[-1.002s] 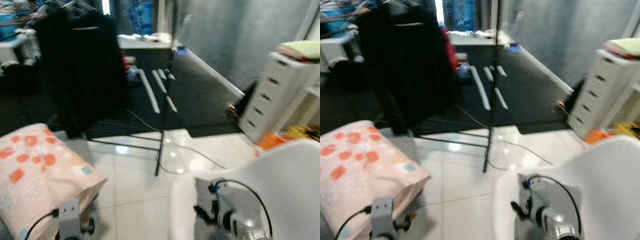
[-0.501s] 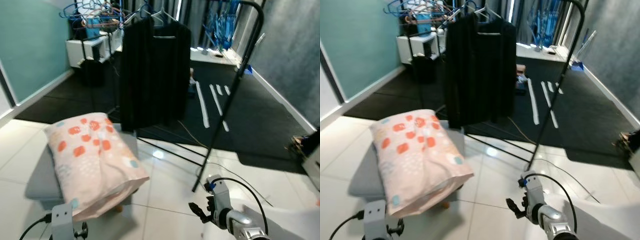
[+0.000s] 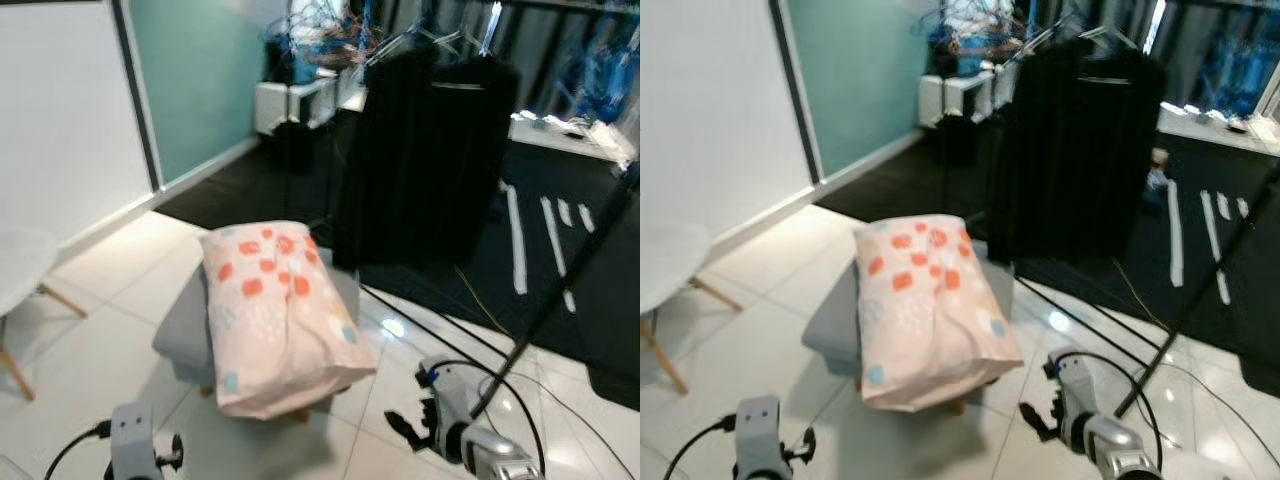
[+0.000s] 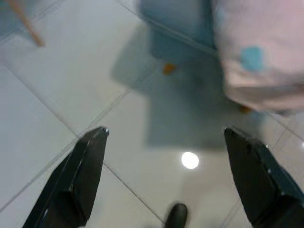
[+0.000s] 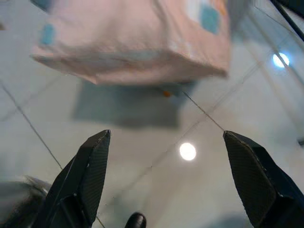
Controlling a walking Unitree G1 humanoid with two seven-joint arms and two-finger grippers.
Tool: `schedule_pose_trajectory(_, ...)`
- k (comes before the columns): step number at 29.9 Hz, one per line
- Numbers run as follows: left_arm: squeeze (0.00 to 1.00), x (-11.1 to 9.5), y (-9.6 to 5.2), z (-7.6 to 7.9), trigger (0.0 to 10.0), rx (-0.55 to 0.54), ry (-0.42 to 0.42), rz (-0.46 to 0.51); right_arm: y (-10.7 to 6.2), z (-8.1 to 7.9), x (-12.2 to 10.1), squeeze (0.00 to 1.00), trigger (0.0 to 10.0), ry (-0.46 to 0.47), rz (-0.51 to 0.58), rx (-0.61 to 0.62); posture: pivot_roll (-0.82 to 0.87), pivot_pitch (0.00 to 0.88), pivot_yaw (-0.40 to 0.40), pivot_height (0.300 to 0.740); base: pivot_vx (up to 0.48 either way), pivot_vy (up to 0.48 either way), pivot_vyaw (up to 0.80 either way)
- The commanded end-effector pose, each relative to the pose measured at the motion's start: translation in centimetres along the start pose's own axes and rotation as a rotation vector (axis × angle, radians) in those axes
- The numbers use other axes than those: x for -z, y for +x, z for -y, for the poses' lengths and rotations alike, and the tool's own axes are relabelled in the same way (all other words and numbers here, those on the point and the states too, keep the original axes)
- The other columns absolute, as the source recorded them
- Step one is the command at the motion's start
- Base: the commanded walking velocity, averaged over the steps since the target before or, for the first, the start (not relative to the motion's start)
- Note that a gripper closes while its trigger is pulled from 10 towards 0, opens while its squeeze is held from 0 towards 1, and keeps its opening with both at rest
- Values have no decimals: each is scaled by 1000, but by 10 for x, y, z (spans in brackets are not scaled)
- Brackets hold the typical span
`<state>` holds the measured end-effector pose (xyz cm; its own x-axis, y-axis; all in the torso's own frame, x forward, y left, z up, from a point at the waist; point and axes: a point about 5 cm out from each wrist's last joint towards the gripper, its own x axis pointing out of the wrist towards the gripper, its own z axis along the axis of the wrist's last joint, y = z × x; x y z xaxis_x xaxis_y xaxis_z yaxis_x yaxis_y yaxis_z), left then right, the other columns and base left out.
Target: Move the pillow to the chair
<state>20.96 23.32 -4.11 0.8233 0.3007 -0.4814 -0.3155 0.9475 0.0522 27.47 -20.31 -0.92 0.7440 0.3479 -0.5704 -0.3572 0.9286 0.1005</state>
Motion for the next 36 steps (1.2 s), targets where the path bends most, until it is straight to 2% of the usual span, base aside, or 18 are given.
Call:
schedule_pose_trajectory(1,0,-2,1,3,10000,16,-2,16,-4,6,2,0,10000,15,-1,16,-86,0,-111,740,0,0,763)
schedule_pose_trajectory(6,0,-3,1,3,10000,25,-5,25,-4,7,0,0,10000,27,14,42,-86,0,-109,740,0,0,758)
schedule_pose_trajectory(12,0,-4,1,3,10000,46,-9,28,-4,10,-2,0,10000,63,30,69,-88,0,-107,740,0,0,0)
schedule_pose_trajectory(19,0,-7,3,10,10000,57,-3,31,-4,12,-5,0,10000,88,50,70,-91,0,-102,740,0,-480,0)
schedule_pose_trajectory(29,0,-13,6,4,10000,23,-17,50,-3,11,-5,0,10000,96,54,73,-89,0,-100,740,0,0,0)
schedule_pose_trajectory(36,0,-17,8,6,10000,41,-10,57,-4,12,-6,0,10000,101,56,72,-91,0,-98,740,0,0,0)
